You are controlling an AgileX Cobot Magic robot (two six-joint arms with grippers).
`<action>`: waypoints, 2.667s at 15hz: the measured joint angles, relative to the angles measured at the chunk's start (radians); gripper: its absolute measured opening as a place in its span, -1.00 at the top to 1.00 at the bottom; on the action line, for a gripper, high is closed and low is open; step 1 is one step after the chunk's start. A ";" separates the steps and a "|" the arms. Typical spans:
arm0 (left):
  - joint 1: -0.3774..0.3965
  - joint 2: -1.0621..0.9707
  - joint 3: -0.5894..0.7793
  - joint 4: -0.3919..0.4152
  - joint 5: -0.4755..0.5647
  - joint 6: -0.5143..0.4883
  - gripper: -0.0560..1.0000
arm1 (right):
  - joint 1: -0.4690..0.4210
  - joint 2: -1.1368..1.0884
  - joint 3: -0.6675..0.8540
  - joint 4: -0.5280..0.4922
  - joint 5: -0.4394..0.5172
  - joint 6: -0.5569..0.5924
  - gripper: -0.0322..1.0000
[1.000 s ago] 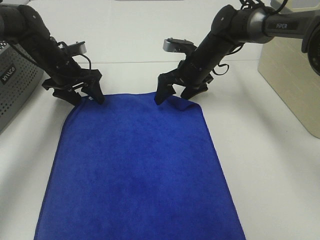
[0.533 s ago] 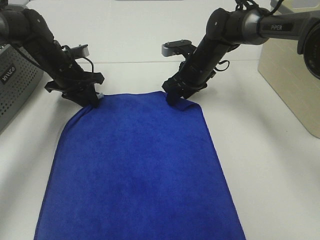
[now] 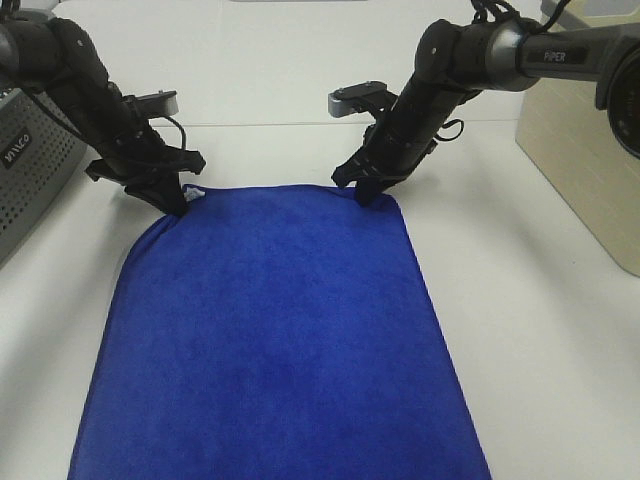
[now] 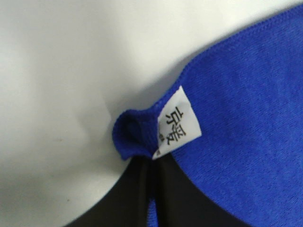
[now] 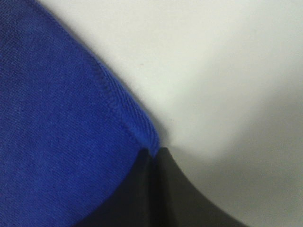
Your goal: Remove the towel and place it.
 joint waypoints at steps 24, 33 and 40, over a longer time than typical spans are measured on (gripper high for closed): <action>0.000 -0.004 -0.161 0.063 -0.406 0.134 0.86 | 0.001 -0.040 0.009 -0.135 -0.523 -0.107 0.91; -0.023 0.032 -0.161 0.064 -0.659 0.206 0.86 | 0.001 -0.040 0.009 -0.149 -0.790 -0.178 0.91; -0.033 0.082 -0.161 0.064 -0.749 0.207 0.86 | -0.006 -0.012 0.009 -0.149 -0.880 -0.189 0.91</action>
